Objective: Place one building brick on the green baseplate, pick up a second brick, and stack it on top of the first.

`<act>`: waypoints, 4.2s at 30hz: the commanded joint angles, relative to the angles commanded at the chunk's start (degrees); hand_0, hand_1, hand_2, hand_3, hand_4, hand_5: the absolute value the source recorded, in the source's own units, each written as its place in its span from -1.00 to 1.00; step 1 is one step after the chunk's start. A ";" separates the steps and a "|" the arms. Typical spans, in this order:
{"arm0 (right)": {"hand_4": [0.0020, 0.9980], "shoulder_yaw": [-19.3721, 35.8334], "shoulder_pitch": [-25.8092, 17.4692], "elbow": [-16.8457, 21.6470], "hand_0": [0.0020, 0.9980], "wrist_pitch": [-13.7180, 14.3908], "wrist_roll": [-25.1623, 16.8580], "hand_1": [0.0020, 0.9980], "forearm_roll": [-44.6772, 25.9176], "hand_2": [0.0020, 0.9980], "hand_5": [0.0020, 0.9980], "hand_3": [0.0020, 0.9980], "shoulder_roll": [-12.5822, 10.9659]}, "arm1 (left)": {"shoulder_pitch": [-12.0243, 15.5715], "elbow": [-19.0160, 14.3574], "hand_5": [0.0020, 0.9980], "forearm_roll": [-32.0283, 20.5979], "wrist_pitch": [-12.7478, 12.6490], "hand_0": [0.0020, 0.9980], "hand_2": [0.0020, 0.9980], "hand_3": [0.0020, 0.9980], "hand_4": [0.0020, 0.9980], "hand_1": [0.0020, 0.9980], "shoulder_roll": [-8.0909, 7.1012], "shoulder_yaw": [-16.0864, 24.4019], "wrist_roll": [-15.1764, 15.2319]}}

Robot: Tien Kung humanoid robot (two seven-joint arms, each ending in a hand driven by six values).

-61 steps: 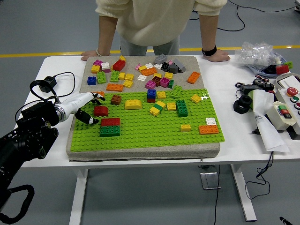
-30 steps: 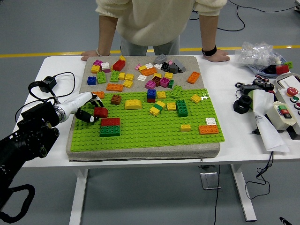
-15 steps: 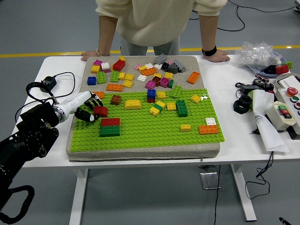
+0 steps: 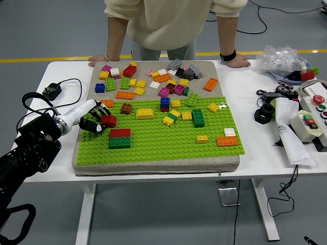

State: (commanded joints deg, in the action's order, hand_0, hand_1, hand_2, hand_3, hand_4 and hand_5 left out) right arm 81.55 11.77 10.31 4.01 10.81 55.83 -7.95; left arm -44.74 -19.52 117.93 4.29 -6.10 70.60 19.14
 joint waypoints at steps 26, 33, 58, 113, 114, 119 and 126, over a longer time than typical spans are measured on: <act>0.83 0.69 -0.06 0.00 0.56 0.01 -0.03 0.44 -0.34 0.51 0.28 0.37 -0.25 | 2.80 -8.87 -1.00 2.35 1.48 0.20 0.02 -0.04 0.03 0.03 -1.80 4.94 -0.66; 0.83 0.86 -0.21 0.00 0.56 0.05 -0.22 0.44 -0.11 0.51 0.28 0.37 -0.27 | 5.02 -13.47 -1.00 3.23 1.94 0.20 0.02 -0.04 0.03 0.03 -2.26 6.14 -1.37; 0.83 1.25 -0.76 0.00 0.56 -0.14 -0.79 0.44 0.58 0.51 0.28 0.37 -0.82 | 15.44 -28.49 -1.00 5.43 3.82 0.21 0.02 -0.04 0.04 0.04 -1.10 8.97 -4.28; 0.83 1.46 -0.71 0.00 0.56 0.11 -0.56 0.44 0.35 0.51 0.28 0.37 -1.24 | 18.85 -30.16 -0.99 5.71 4.51 0.25 0.03 -0.02 0.16 0.08 2.36 9.04 -5.48; 0.83 1.43 -0.71 0.00 0.56 0.12 -0.54 0.44 0.35 0.51 0.28 0.37 -1.24 | 18.87 -30.19 -0.99 5.75 4.57 0.25 0.03 -0.02 0.16 0.08 2.36 9.01 -5.44; 0.83 1.41 -0.76 0.00 0.56 0.13 -0.51 0.44 0.35 0.51 0.28 0.37 -1.24 | 18.97 -30.59 -0.96 5.95 4.66 0.25 0.04 -0.01 0.22 0.10 2.27 8.96 -5.36; 0.83 1.27 -0.68 0.00 0.56 0.30 -0.62 0.44 0.35 0.51 0.28 0.37 -1.19 | 19.05 -30.80 -0.92 6.10 4.77 0.29 0.04 0.02 0.38 0.14 2.29 8.94 -5.19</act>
State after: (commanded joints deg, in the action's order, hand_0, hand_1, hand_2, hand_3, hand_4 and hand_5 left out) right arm 82.81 11.09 10.31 4.32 10.19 56.18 -9.14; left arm -25.70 -50.32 124.03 9.06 -3.81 79.54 13.95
